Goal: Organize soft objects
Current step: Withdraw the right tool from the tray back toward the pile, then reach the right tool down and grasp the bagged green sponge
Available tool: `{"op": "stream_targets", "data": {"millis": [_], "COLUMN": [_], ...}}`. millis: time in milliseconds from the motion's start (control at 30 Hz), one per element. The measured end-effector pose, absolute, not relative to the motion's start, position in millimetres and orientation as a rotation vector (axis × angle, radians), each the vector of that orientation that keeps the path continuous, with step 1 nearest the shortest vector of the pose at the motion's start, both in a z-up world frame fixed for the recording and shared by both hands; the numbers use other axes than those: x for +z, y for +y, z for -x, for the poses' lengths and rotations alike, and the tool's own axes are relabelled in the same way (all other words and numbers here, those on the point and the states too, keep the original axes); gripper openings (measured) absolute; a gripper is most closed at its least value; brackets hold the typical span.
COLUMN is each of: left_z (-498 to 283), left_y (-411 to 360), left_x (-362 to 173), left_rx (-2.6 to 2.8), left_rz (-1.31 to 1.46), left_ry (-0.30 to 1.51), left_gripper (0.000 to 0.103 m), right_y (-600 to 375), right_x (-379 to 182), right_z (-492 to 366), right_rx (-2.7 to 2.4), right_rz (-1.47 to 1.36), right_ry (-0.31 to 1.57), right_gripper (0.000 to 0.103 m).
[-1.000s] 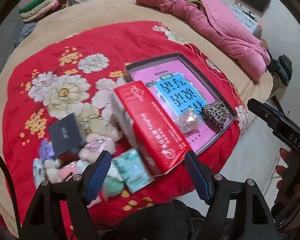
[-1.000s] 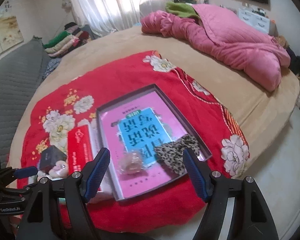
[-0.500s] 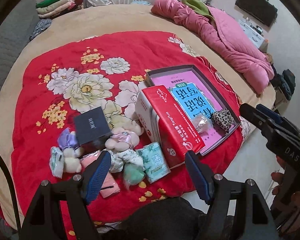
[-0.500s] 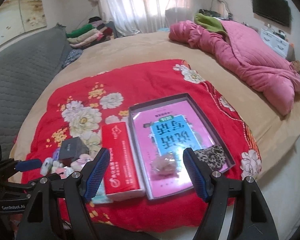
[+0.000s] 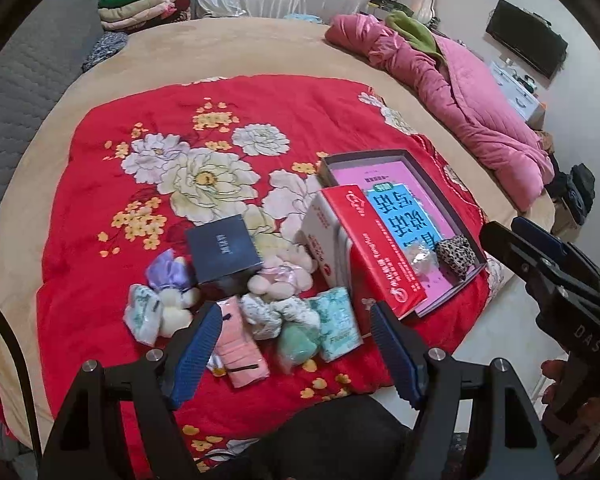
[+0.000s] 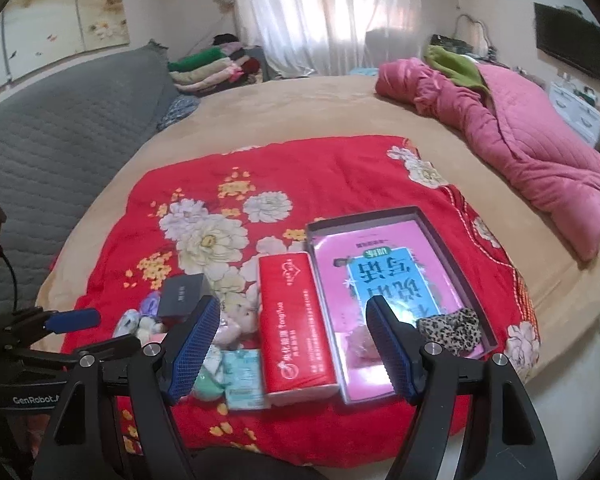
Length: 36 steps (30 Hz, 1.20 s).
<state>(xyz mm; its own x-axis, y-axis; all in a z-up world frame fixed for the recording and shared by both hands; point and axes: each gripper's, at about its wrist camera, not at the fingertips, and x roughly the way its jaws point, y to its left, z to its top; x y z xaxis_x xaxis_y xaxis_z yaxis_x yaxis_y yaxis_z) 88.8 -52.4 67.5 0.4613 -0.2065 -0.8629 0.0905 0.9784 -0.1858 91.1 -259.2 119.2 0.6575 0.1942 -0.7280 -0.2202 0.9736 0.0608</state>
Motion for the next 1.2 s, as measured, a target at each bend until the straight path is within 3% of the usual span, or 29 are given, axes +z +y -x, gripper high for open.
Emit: {"op": "stream_targets", "data": {"millis": [800, 1200], "left_z": [-78, -86], "left_y": [38, 101], "left_x": [38, 5], "left_rx": [0.002, 0.076], "left_rz": [0.137, 0.289], "left_ry": [1.095, 1.153], "left_gripper": [0.076, 0.076], "right_y": [-184, -186], "right_x": [87, 64], "right_z": [-94, -106], "right_rx": [0.369, 0.367], "right_rz": [0.151, 0.143], "right_ry": [0.884, 0.938], "right_gripper": [0.077, 0.077]}}
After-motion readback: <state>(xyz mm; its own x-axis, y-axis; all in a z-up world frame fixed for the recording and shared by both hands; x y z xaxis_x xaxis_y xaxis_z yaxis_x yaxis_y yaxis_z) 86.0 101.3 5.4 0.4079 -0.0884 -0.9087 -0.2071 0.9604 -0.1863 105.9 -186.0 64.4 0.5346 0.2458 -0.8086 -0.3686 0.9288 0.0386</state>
